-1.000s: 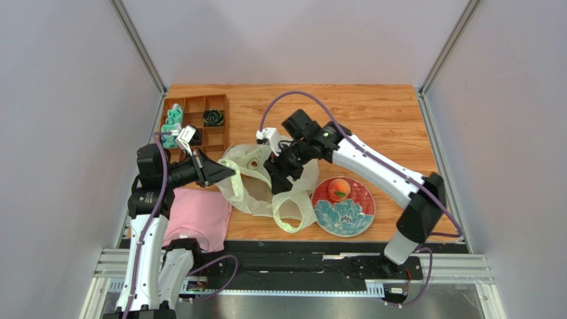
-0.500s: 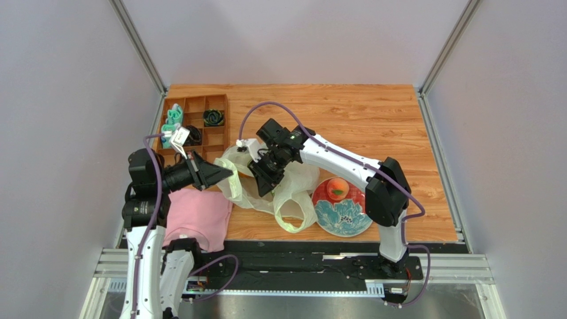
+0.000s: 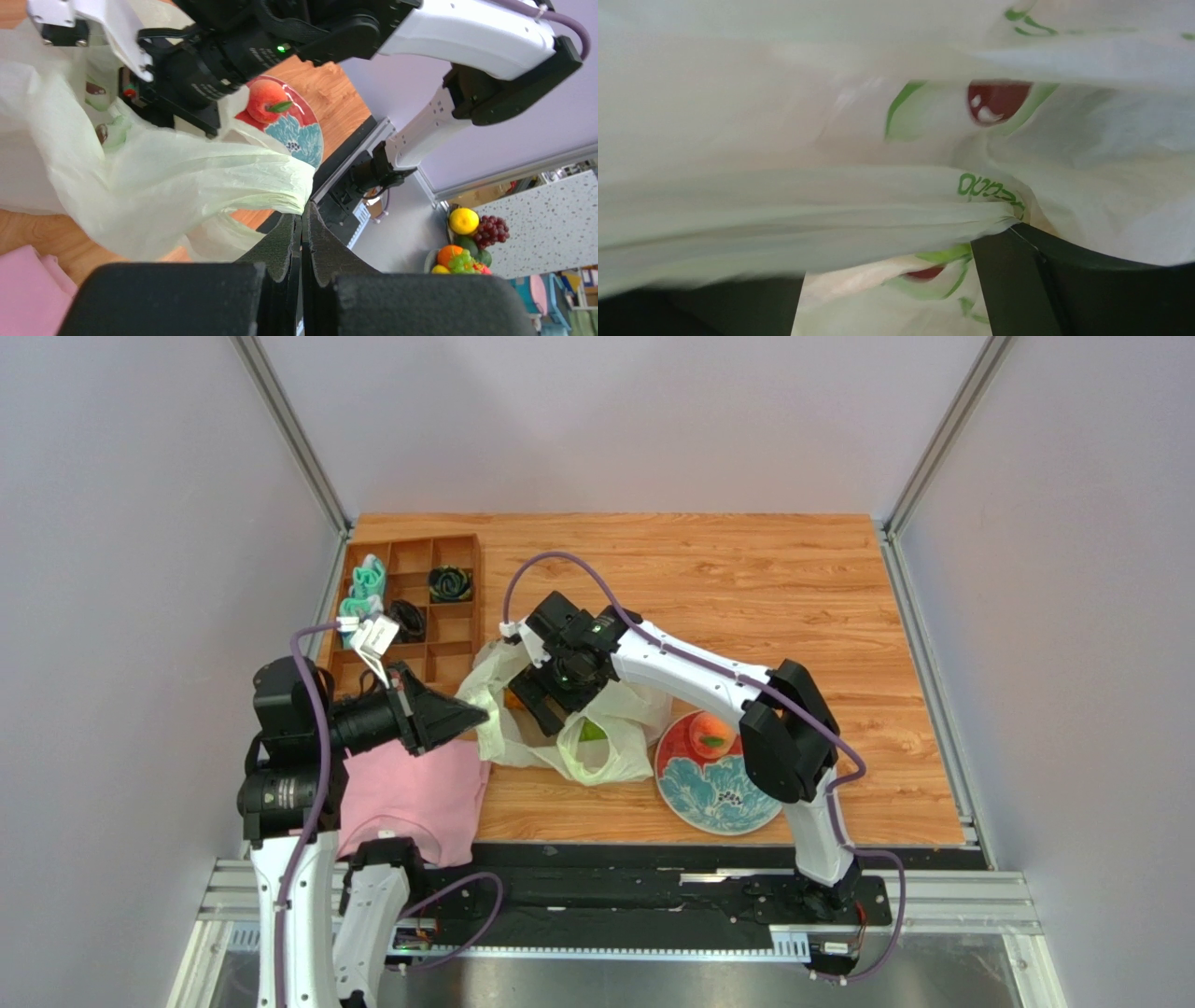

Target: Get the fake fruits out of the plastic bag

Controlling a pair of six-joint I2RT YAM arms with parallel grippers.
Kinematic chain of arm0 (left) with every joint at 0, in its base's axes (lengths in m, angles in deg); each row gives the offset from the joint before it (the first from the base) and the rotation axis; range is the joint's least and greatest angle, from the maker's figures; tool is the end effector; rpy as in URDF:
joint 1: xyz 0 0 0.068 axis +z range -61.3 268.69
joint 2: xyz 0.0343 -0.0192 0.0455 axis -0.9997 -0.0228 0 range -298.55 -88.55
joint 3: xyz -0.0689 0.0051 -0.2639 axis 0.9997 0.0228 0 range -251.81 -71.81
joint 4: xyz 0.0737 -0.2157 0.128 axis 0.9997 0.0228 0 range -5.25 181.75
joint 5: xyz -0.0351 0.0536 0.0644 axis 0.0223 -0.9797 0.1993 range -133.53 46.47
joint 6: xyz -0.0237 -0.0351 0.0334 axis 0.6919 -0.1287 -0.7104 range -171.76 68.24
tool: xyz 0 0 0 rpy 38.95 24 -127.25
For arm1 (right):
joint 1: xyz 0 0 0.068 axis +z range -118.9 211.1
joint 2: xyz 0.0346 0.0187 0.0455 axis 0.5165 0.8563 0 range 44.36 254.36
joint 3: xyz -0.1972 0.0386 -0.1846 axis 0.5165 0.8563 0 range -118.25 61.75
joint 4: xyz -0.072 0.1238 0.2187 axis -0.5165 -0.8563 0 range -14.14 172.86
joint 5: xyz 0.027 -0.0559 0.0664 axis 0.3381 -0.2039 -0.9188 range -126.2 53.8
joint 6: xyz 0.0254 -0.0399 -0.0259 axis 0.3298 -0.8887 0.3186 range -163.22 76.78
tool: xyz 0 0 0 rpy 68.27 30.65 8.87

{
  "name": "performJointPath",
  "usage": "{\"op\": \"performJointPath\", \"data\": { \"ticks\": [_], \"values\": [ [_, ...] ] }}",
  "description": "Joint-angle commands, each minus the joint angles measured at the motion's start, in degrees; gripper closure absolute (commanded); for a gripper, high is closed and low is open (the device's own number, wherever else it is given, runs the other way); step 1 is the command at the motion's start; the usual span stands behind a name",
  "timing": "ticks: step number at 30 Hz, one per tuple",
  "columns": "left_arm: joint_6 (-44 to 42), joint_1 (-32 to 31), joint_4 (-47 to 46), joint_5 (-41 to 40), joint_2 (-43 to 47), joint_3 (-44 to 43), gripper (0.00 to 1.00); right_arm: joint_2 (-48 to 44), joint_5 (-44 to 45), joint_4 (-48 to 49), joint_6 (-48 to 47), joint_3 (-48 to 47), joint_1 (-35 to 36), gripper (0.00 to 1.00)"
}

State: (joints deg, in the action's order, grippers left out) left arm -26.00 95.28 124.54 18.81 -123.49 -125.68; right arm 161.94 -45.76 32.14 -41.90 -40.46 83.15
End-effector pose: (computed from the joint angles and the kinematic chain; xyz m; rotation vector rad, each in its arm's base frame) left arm 0.1034 -0.0198 0.3686 0.2164 1.9118 -1.2631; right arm 0.2650 0.3494 0.2407 -1.2461 2.5126 0.4761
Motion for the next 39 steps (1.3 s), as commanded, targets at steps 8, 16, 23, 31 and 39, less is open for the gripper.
{"op": "performJointPath", "data": {
  "ticks": [8, 16, 23, 31, 39],
  "values": [
    [-11.61, 0.53, 14.97, 6.56, 5.14, -0.98, 1.0, -2.27, 14.48, 2.82, -0.88, 5.88, 2.79, 0.0],
    [-7.92, 0.62, 9.52, 6.12, 5.76, 2.27, 1.0, -0.25, 17.47, 2.64, -0.8, 8.17, 3.41, 0.0],
    [-5.81, 0.62, 7.76, 6.21, 6.29, 3.77, 1.0, 1.69, 15.98, 2.73, -1.15, 9.66, 4.81, 0.08],
    [-3.79, 0.62, 4.51, 5.6, 5.76, 4.12, 1.0, -2.16, 8.09, 2.56, -8.26, 4.94, 4.81, 0.5],
    [-0.01, 0.53, -1.02, 5.07, 4.18, 6.58, 1.0, -11.4, -9.93, -1.57, -8.79, 2.1, 2.44, 0.54]
  ]
}}
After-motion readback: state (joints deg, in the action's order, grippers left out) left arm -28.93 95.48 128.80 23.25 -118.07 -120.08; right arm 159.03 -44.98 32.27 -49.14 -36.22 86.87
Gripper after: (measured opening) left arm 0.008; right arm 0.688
